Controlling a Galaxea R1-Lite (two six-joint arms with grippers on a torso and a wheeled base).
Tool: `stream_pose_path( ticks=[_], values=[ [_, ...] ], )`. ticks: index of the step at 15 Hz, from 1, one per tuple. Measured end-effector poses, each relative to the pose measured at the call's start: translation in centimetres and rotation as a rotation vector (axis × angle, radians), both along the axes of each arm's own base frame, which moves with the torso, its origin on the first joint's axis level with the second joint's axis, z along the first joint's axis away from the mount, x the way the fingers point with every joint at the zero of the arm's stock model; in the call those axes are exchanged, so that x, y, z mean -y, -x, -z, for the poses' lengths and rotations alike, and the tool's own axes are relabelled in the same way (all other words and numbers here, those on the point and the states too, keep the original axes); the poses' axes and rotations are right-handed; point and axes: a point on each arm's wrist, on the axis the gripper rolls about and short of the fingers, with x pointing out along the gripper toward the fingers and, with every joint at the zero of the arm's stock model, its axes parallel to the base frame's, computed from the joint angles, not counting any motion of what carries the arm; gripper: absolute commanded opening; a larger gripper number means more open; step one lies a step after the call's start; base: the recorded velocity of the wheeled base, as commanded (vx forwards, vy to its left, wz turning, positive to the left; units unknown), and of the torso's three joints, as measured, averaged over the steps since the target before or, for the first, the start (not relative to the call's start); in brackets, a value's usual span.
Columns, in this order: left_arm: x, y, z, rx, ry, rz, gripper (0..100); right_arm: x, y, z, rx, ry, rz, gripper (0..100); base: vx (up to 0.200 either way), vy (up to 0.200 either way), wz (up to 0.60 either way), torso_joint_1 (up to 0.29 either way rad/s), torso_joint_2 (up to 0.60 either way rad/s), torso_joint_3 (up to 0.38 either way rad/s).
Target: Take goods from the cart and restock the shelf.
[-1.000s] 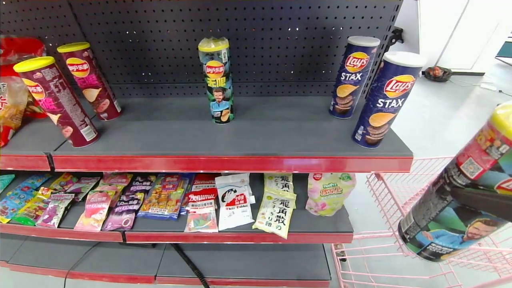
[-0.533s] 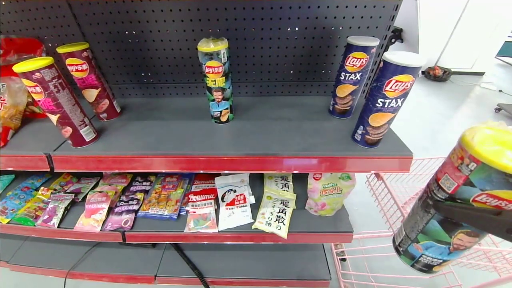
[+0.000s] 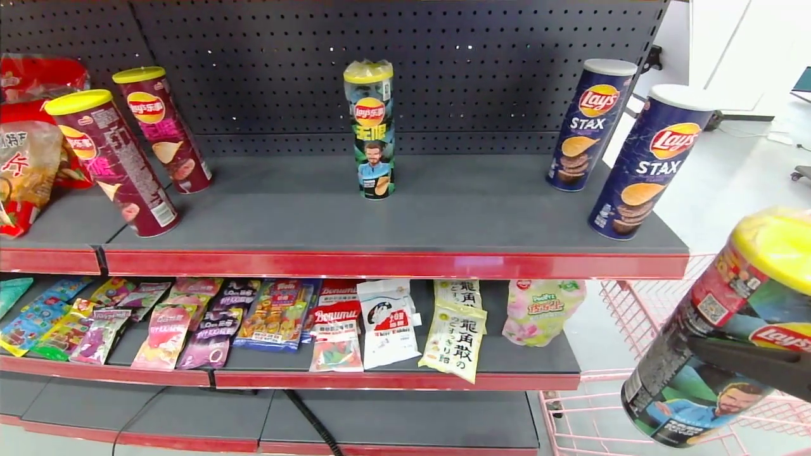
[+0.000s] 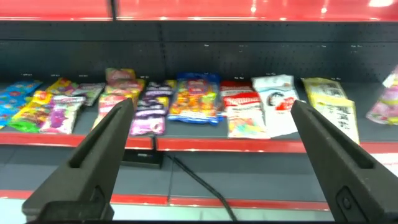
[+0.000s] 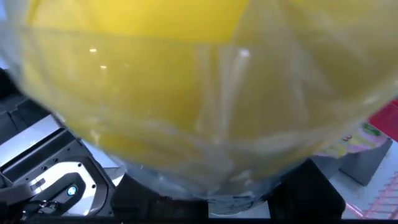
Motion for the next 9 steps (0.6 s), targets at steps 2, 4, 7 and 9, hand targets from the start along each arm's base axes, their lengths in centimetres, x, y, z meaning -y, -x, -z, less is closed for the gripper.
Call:
stream_pose_path(
  ticks=[2,4,7,9],
  values=[
    [0.0,0.0,0.0,0.0,0.0,0.0,100,-0.1,-0.1,-0.1,0.002,-0.001,-0.004,0,0.0,0.2,0.0,0.005,0.01,0.0],
    [0.0,0.0,0.0,0.001,0.0,0.0,100,-0.3,-0.5,-0.3,0.022,-0.011,-0.013,0,0.0,0.0,0.0,0.0,0.0,0.0],
    [0.0,0.0,0.0,0.0,-0.001,-0.001,100,-1.2,-1.6,-0.4,0.05,-0.037,-0.087,0,0.0,0.0,0.0,0.0,0.0,0.0],
    [0.0,0.0,0.0,0.0,-0.001,-0.001,100,-1.8,-1.7,-0.2,0.038,-0.036,-0.128,0,0.0,0.0,0.0,0.0,0.0,0.0]
  ],
)
